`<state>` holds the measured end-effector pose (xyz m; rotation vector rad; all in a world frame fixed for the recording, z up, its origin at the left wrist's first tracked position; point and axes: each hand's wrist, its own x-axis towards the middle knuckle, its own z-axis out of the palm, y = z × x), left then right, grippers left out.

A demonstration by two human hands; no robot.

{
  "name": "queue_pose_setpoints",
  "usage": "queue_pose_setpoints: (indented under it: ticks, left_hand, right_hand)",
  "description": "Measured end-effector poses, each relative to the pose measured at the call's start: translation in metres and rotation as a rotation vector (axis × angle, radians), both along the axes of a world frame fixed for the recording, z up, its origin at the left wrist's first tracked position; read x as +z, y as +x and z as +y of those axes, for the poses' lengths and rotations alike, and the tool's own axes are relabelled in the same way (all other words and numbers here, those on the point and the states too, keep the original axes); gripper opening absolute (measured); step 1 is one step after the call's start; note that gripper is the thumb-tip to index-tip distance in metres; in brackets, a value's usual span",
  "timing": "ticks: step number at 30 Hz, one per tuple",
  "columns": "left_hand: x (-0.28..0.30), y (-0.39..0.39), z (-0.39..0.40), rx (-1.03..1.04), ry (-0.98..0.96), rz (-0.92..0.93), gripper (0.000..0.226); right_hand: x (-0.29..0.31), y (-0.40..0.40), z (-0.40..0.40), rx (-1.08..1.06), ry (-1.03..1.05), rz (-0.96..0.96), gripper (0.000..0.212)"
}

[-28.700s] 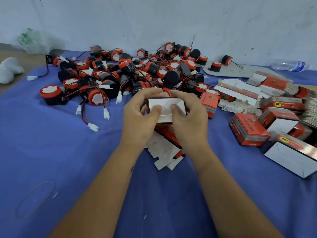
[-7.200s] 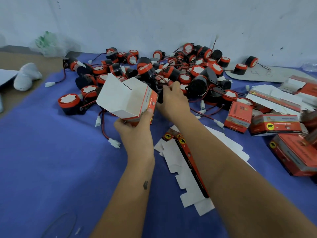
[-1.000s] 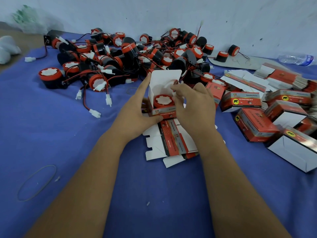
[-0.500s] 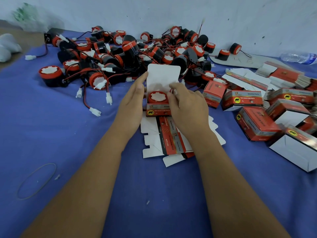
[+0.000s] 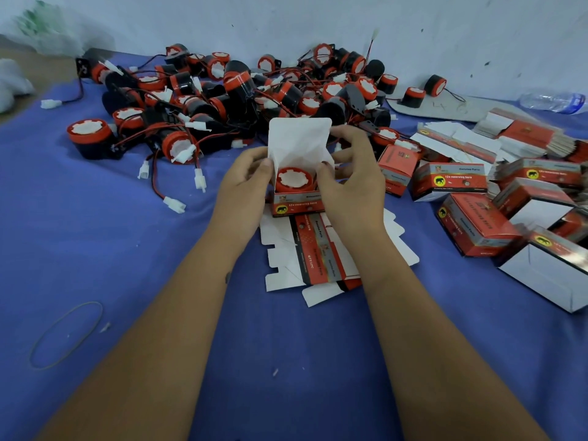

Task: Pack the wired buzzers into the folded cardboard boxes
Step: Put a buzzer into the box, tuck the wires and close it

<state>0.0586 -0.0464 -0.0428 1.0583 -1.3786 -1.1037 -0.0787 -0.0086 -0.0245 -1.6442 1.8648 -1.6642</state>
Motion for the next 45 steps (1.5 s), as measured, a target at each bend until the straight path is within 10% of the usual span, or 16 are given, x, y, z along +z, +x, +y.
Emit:
queue_pose_setpoints:
  ticks: [24, 29, 34, 45]
  left_hand:
    - [0.004, -0.006, 0.006, 0.013, -0.143, -0.104, 0.028]
    - [0.003, -0.004, 0.003, 0.021, -0.193, -0.130, 0.031]
    - [0.005, 0.001, 0.004, 0.017, -0.261, -0.185, 0.027]
    - [0.005, 0.032, -0.001, -0.267, -0.106, -0.321, 0.030]
  right_hand:
    - [0.000, -0.013, -0.003, 0.158, 0.200, -0.089, 0.012]
    - [-0.003, -0.010, -0.003, 0.156, 0.195, -0.281, 0.049]
    - [-0.001, -0.020, 0.004, 0.314, 0.204, -0.195, 0.034]
    - [-0.002, -0.037, 0.008, 0.471, 0.340, -0.167, 0.026]
